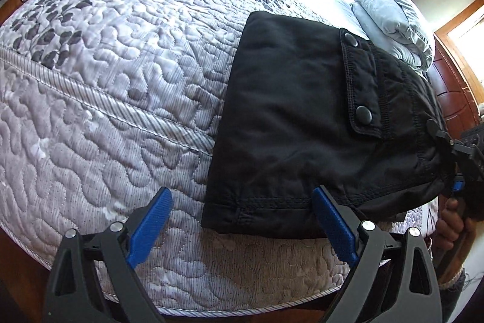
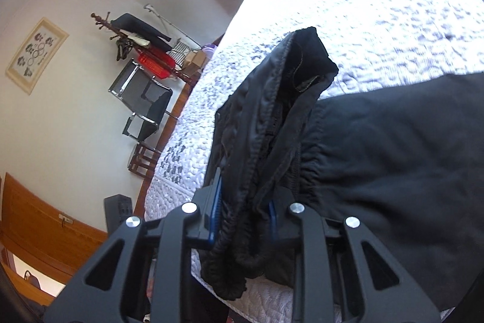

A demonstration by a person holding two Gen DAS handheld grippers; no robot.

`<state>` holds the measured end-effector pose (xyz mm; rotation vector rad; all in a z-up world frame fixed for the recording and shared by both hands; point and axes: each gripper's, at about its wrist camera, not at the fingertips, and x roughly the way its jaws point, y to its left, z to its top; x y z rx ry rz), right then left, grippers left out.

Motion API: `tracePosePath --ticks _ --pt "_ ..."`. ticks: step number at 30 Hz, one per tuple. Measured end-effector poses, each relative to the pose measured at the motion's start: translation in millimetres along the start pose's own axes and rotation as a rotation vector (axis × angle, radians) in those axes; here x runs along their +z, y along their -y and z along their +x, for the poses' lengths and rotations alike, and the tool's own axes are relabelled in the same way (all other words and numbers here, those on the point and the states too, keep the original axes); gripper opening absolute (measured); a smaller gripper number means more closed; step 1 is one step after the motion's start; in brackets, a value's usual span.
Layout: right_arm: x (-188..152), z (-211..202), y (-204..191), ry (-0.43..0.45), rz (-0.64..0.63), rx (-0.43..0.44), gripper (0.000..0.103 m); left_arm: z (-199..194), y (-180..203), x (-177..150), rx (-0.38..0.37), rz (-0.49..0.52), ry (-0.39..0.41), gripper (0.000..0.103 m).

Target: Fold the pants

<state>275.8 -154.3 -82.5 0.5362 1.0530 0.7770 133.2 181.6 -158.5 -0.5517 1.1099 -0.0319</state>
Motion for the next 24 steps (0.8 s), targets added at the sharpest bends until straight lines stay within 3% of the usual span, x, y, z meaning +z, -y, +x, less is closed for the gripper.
tracePosePath --ticks 12,24 --pt "2 -35 -6 0.035 -0.053 -0.006 0.023 -9 8 10 0.003 0.009 0.024 0.094" --pt "6 -84 3 0.07 -0.055 -0.052 0.023 -3 46 15 -0.027 0.086 0.009 0.094"
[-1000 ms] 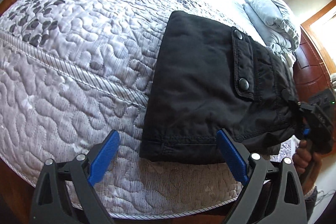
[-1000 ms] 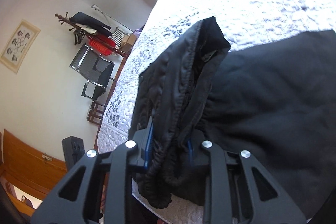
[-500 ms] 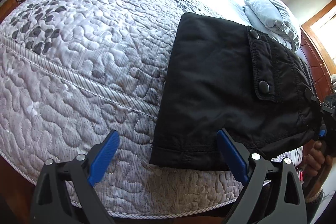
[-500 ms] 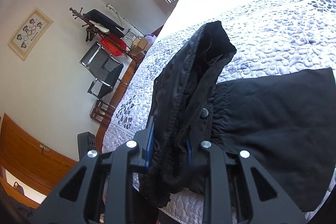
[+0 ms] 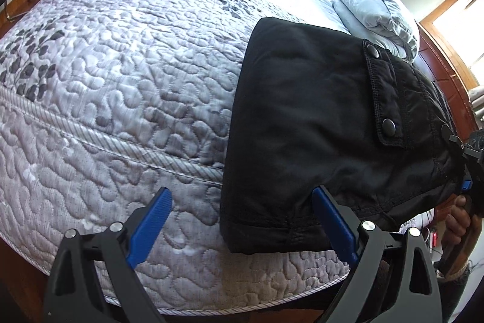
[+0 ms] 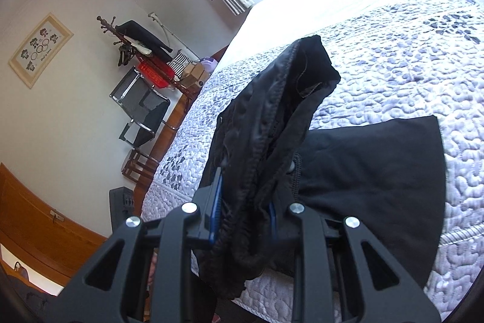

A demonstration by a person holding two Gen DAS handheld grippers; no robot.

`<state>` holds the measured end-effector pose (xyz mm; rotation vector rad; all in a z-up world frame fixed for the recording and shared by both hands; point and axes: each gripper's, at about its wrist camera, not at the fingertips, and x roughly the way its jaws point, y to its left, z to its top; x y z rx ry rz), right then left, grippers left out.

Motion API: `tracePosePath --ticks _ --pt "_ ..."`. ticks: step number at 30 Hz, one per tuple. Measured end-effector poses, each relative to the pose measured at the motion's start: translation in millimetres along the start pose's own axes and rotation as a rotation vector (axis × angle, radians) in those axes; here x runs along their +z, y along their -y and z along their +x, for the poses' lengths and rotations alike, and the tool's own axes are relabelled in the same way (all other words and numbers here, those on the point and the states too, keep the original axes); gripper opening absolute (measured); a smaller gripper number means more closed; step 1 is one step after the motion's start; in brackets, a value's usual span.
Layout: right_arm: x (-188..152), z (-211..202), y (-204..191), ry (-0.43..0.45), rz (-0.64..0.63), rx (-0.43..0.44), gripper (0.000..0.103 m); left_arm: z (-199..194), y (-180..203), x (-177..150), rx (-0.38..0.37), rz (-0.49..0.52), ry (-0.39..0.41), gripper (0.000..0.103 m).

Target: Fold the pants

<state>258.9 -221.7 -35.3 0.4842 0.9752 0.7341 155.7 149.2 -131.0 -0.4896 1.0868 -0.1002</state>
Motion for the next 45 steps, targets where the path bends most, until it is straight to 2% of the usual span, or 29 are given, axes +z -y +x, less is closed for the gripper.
tracePosePath --ticks 11,24,36,45 --pt "-1 -33 26 0.005 0.017 -0.066 0.023 4 37 1 0.004 0.072 -0.004 0.094" --pt "-18 -42 56 0.0 0.052 -0.097 0.023 -4 80 3 0.1 0.204 0.046 0.094" --pt "-23 -47 76 0.003 0.077 -0.108 0.023 -4 95 -4 0.11 0.266 0.043 0.094" --pt "-27 -50 91 0.007 0.101 -0.112 0.023 2 92 -3 0.134 0.266 0.026 0.096"
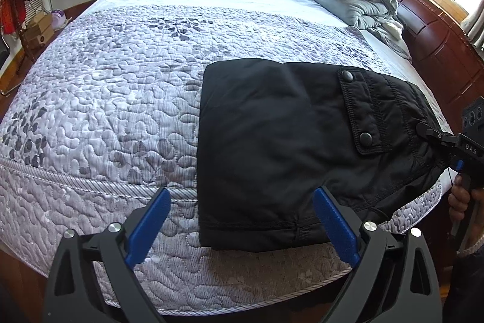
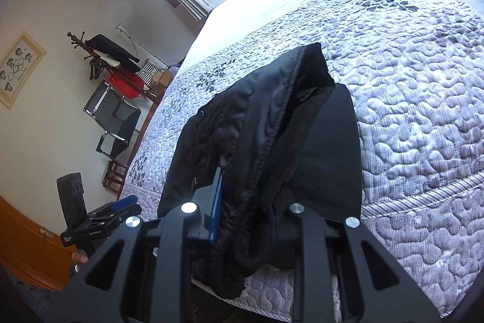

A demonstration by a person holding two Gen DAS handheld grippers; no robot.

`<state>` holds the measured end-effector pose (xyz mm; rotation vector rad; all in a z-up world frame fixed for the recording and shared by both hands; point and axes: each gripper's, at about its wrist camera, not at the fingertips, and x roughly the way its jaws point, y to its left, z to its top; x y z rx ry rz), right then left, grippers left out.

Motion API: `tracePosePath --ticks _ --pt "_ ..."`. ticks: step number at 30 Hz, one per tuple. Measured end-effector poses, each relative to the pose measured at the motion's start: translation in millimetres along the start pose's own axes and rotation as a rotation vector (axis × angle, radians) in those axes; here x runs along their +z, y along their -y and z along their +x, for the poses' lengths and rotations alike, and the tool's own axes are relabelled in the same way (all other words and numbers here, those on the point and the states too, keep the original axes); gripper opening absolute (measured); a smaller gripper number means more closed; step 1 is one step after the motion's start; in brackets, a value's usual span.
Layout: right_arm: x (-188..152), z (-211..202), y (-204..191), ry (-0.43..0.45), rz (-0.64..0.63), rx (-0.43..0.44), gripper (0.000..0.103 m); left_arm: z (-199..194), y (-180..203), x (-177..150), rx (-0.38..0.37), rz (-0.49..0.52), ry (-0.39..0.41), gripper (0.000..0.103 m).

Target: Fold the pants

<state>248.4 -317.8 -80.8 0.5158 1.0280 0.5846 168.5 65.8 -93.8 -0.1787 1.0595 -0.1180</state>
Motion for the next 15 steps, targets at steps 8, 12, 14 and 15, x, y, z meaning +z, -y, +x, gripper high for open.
tracePosePath --ticks 8,12,14,15 --pt "-3 0 19 0.0 0.04 -0.008 0.023 6 -6 -1 -0.002 -0.024 -0.025 0.096" --pt "-5 5 31 -0.008 0.07 -0.009 0.023 6 -4 -1 0.003 -0.011 -0.027 0.096" --pt "-7 7 36 -0.011 0.086 -0.006 0.024 7 -4 -2 0.003 -0.007 -0.032 0.096" --pt "-8 9 39 -0.015 0.092 -0.005 0.024 7 -4 -2 0.003 -0.006 -0.033 0.096"
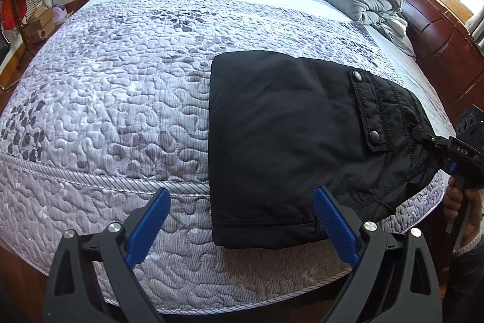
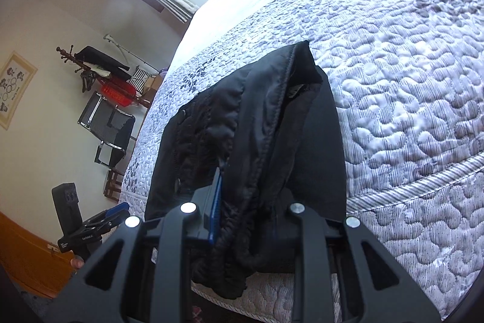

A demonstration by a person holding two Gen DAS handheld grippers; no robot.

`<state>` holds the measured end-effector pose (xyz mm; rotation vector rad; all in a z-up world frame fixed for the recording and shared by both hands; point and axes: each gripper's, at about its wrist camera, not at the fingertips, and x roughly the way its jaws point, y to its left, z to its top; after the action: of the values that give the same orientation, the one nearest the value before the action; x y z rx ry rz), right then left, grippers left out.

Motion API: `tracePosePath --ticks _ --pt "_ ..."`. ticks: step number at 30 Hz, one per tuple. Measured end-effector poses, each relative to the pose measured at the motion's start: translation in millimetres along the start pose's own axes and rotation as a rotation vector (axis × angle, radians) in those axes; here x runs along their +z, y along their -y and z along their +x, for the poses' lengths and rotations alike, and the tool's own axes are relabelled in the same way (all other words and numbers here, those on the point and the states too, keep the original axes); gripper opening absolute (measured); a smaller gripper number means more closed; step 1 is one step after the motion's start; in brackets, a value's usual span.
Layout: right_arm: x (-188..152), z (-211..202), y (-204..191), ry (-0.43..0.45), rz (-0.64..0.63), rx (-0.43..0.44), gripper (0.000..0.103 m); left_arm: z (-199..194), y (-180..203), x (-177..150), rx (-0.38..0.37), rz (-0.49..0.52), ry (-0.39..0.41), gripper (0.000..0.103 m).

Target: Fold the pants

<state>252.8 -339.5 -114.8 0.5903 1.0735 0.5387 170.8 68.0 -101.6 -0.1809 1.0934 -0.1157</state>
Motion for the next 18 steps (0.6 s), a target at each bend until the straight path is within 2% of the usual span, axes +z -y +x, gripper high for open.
tracePosePath --ticks 4,6,8,10,13,15,16,17,18 --pt "-2 8 11 -0.013 0.025 -0.005 0.027 2 1 0 -0.003 0.002 -0.008 0.096" --pt "-3 11 15 -0.021 0.03 -0.022 0.037 3 2 -1 -0.004 0.003 -0.013 0.096" --pt "-4 13 18 -0.038 0.037 -0.054 0.057 4 2 -1 -0.004 0.006 -0.018 0.096" --pt "-6 10 21 -0.045 0.053 -0.054 0.058 4 3 -1 0.0 0.016 -0.021 0.096" --pt "-15 -1 27 -0.052 0.07 -0.039 0.069 3 3 -3 0.005 0.022 -0.019 0.096" --pt "-23 -4 29 -0.059 0.069 -0.037 0.066 4 2 -4 0.002 0.014 -0.027 0.096" --pt "-27 -5 30 -0.06 0.067 -0.026 0.053 6 2 -4 -0.001 0.009 -0.031 0.096" --pt "-29 -5 31 -0.064 0.067 -0.008 0.046 6 2 -5 -0.003 0.005 -0.033 0.096" --pt "-30 -5 32 -0.061 0.071 -0.003 0.043 7 1 -5 -0.005 0.001 -0.037 0.096"
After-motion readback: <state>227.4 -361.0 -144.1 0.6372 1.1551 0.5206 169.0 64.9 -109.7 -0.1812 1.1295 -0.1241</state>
